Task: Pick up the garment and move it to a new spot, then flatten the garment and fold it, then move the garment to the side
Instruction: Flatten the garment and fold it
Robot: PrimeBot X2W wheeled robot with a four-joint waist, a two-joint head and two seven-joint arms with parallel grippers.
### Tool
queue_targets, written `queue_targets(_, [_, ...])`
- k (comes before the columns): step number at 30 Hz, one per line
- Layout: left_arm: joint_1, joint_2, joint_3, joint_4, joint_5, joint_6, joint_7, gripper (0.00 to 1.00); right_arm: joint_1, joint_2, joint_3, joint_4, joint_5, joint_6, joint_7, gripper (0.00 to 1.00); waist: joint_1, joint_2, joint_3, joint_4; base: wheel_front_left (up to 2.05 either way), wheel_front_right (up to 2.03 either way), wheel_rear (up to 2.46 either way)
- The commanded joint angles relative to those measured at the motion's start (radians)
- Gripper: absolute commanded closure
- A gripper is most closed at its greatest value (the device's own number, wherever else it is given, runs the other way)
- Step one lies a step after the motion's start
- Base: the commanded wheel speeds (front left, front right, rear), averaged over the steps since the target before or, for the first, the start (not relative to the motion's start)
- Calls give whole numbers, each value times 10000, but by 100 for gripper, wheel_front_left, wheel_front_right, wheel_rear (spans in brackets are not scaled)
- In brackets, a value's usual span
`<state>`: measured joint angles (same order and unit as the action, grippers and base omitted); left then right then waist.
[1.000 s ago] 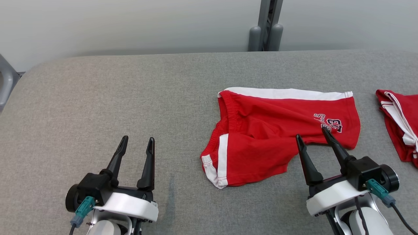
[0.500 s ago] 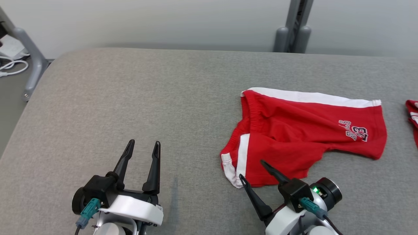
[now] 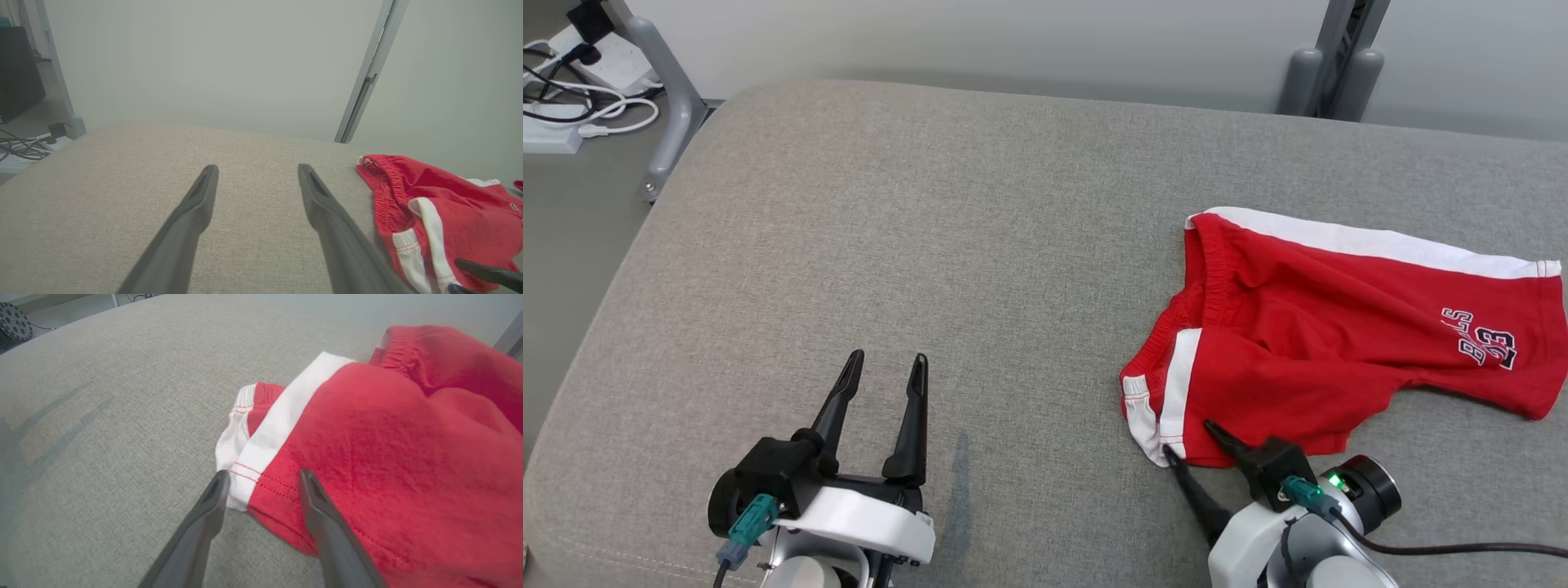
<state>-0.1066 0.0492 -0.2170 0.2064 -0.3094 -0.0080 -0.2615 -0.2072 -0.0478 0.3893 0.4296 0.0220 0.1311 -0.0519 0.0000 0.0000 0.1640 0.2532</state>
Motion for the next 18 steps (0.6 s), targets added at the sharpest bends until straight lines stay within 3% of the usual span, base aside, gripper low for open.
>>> queue_targets(1, [-121, 34, -6, 30, 27, -1, -40, 0, -137, -61, -68, 46, 43, -8, 17, 98, 0, 0, 24, 1, 0, 0, 0])
queue_targets(10, [43, 34, 109, 104, 134, -39, -40, 0, 12, -60, -290, -96, 163, -8, -222, 100, 0, 0, -230, -395, 0, 0, 0])
queue_targets(18, [267, 34, 278, -1, 257, -40, -40, 0, 599, -103, -988, -1333, -177, -8, 147, 100, 0, 0, -553, -1426, 0, 0, 0])
